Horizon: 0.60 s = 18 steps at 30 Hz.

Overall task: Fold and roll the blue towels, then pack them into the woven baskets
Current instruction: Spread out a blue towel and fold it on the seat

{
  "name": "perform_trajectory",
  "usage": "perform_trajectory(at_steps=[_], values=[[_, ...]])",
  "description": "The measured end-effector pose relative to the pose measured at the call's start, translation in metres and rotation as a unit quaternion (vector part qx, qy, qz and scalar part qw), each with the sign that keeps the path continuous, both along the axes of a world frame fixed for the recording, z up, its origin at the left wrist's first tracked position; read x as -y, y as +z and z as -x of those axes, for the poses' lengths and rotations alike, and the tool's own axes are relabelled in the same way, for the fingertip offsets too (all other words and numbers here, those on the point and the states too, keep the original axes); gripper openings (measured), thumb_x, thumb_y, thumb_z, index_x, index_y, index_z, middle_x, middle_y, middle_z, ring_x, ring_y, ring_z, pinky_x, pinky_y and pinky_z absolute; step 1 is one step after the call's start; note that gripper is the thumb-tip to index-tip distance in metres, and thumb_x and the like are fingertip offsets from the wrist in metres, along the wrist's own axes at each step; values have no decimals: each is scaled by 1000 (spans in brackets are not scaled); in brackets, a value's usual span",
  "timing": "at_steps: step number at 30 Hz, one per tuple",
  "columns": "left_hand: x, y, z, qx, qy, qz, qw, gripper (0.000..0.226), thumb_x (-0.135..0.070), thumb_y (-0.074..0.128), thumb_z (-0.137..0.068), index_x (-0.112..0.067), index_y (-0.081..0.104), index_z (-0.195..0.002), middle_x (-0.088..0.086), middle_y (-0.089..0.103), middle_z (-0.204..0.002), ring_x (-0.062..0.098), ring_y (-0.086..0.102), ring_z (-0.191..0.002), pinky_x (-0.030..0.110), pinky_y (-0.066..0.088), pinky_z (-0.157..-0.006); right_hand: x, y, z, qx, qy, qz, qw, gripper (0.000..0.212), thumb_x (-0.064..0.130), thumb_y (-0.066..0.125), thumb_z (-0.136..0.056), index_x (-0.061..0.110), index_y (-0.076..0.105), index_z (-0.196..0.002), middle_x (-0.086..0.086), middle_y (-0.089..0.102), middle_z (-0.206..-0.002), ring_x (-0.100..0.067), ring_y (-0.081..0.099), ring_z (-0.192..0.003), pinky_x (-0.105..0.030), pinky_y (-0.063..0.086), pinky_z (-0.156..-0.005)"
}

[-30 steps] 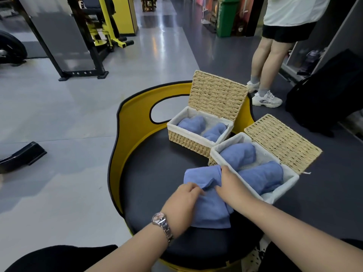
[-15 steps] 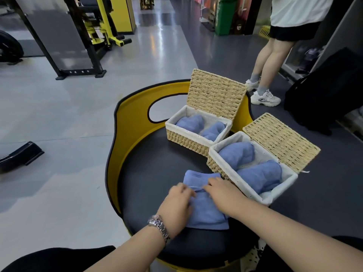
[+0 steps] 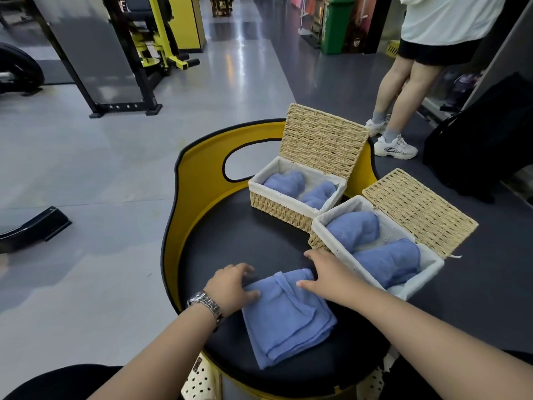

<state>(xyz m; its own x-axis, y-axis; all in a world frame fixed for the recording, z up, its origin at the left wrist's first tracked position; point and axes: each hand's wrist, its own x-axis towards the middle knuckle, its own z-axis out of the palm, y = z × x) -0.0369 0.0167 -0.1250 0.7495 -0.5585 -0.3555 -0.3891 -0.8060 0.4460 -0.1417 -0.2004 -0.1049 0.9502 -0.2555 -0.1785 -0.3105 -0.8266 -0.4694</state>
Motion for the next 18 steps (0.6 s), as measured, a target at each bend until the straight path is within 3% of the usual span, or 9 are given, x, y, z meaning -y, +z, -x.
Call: perform_trajectory(at_steps=[3, 6, 9, 12, 14, 18], values=[[-8, 0, -1, -73, 12, -32, 997, 74, -53, 72, -73, -22, 45, -134, -5, 56, -127, 14, 55, -113, 25, 45, -92, 4, -8, -3, -86, -26, -125, 988, 89, 40, 75, -75, 15, 28, -146, -2, 39, -147, -18, 41, -132, -32, 35, -108], [-13, -3, 5, -76, 9, -45, 996, 69, -56, 76, -66, -22, 55, -122, -8, 61, -111, 11, 58, -99, 23, 46, -80, 10, -14, -2, -136, -11, -156, 978, 92, 31, 79, -71, 15, 28, -146, -2, 40, -146, -16, 43, -130, -30, 36, -107], [-16, -8, 9, -54, 3, -51, 997, 49, -53, 78, -65, -27, 59, -102, -12, 59, -92, 9, 56, -82, 22, 42, -64, 14, -18, -2, -134, -5, -182, 974, 75, 17, 81, -70, 13, 44, -135, -2, 53, -129, -12, 53, -110, -25, 44, -96], [-17, -13, 7, -53, 6, 9, 999, 37, -43, 81, -65, -28, 57, -88, -11, 59, -85, 7, 53, -73, 22, 38, -57, 18, -20, -2, -112, 23, -172, 978, 36, 13, 78, -67, 12, 65, -101, 0, 64, -98, -10, 58, -88, -32, 50, -85], [-16, -13, 6, -57, 25, 78, 995, 31, -33, 80, -68, -26, 55, -84, -9, 59, -81, 7, 51, -69, 23, 39, -58, 19, -19, -1, -84, 20, -206, 975, 23, 15, 74, -67, 10, 66, -89, -1, 64, -85, -10, 57, -79, -37, 52, -81], [-17, -12, 3, -85, 84, 193, 974, 29, -21, 77, -73, -25, 53, -89, -4, 67, -86, 12, 62, -76, 32, 52, -70, 21, -17, 0, -28, 1, -291, 956, 20, 17, 71, -73, 15, 60, -90, 2, 60, -81, -7, 55, -77, -29, 47, -75]])
